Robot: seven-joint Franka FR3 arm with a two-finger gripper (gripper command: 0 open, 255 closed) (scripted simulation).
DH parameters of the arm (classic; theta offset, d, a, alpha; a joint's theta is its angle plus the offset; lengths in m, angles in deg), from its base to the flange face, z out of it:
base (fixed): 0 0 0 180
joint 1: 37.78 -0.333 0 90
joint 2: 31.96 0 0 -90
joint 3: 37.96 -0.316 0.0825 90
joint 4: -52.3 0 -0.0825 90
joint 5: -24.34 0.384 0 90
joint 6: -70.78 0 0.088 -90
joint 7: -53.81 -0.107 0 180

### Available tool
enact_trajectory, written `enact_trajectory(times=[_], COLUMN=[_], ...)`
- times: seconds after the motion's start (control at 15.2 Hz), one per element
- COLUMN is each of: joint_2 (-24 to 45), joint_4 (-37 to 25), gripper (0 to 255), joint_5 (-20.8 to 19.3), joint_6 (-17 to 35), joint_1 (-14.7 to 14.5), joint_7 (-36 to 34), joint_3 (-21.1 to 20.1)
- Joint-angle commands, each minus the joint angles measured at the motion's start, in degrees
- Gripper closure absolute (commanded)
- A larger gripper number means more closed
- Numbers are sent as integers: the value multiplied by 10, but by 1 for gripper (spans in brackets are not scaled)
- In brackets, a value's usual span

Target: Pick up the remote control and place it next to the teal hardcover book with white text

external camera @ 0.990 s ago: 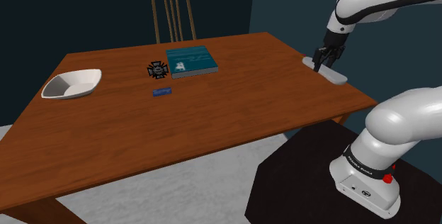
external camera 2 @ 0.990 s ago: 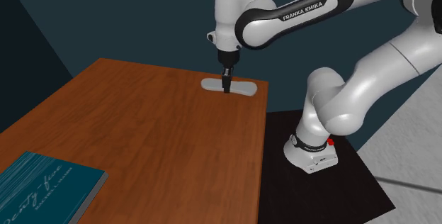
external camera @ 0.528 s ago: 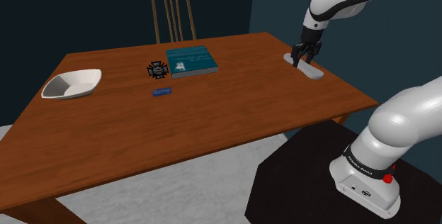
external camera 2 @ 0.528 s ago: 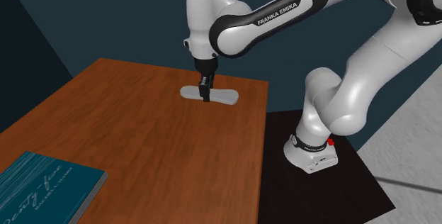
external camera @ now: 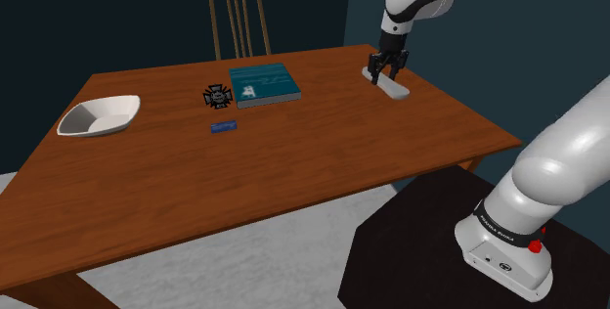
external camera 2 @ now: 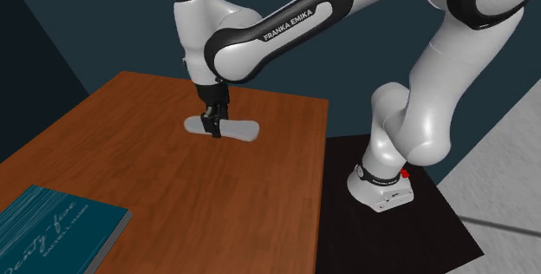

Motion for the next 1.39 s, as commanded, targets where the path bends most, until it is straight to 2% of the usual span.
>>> enact_trajectory(times=[0.0, 0.53, 0.79, 0.92, 1.32], joint_2=[38, 194, 280, 335, 344], joint_4=[-41, -236, -359, -440, -408], gripper=[255, 255, 255, 255, 255], joint_5=[7, 23, 27, 29, 30], joint_6=[-3, -42, -78, -105, -63], joint_1=[-7, -32, -42, -47, -48], joint_7=[-11, -54, -74, -85, -84], joint_3=[-7, -31, -40, -44, -45])
